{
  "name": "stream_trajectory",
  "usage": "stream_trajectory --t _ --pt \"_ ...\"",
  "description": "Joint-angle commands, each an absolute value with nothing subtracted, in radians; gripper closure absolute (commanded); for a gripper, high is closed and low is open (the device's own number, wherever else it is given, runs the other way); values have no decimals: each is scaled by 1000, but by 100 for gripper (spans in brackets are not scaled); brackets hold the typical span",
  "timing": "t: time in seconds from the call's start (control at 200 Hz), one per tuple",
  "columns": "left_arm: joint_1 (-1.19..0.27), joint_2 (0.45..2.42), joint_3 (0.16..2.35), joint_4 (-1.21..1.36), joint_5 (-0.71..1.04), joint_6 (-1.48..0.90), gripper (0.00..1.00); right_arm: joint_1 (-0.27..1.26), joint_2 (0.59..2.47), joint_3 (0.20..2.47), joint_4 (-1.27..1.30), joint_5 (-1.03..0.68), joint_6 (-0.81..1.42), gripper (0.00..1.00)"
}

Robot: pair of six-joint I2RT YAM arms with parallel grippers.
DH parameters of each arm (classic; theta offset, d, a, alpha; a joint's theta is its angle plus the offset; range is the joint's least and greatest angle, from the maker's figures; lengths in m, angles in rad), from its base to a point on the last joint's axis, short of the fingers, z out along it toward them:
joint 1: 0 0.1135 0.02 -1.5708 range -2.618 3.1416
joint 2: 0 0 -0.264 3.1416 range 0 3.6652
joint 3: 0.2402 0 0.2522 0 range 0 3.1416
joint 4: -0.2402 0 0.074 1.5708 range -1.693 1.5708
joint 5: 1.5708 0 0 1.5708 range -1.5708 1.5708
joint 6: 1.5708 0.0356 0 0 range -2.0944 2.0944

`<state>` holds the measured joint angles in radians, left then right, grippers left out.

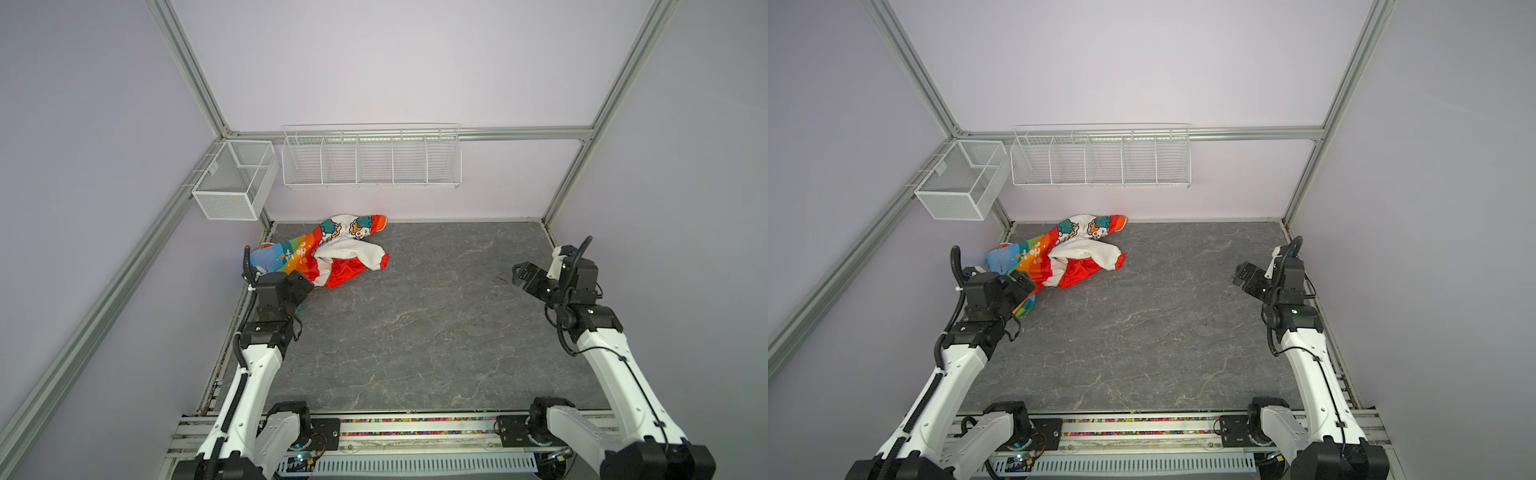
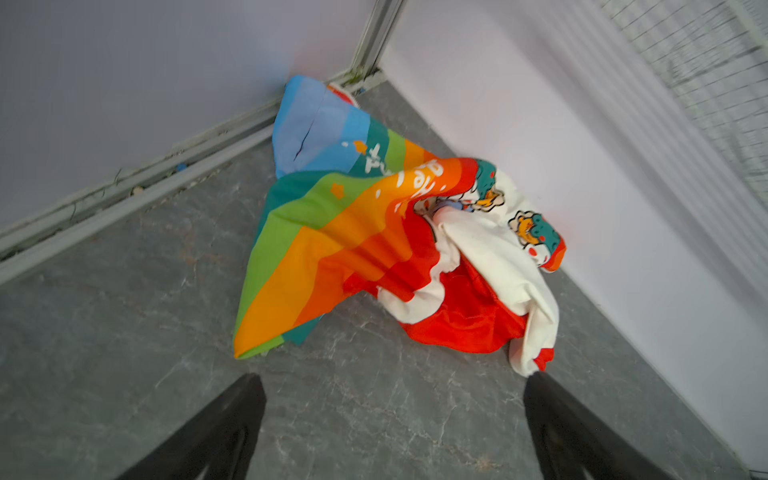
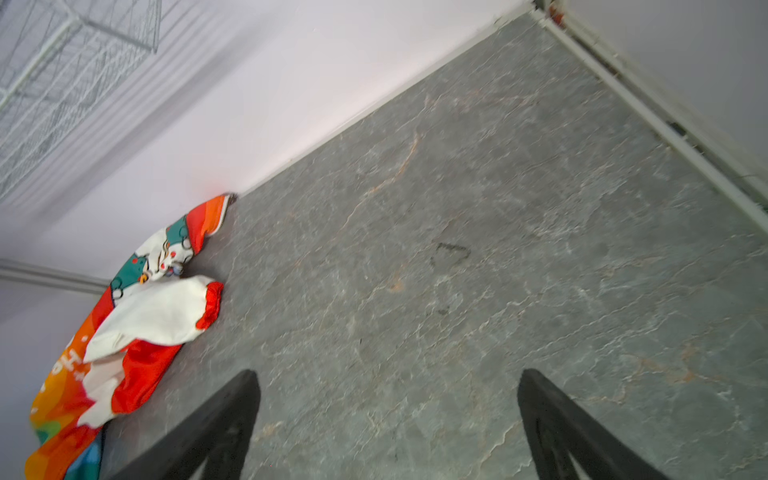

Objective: Zip up the jacket
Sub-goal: 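Grasp the rainbow jacket edge with the left gripper while the right arm advances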

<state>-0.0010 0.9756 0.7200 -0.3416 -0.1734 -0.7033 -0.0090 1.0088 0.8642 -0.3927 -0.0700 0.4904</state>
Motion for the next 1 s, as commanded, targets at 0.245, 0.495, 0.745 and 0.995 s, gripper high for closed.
stream_trajectory --t 0.245,0.495,0.745,0.995 --pt "254 1121 631 -288 27 -797 1 231 986 805 -485 -73 488 3" --pt "324 1362 682 -218 117 -773 8 356 1013 811 -482 -18 503 1" --pt "325 1512 752 -181 237 -713 30 409 1052 827 -480 8 507 3" --pt "325 1460 765 -172 372 -639 93 428 1077 842 -474 12 506 29"
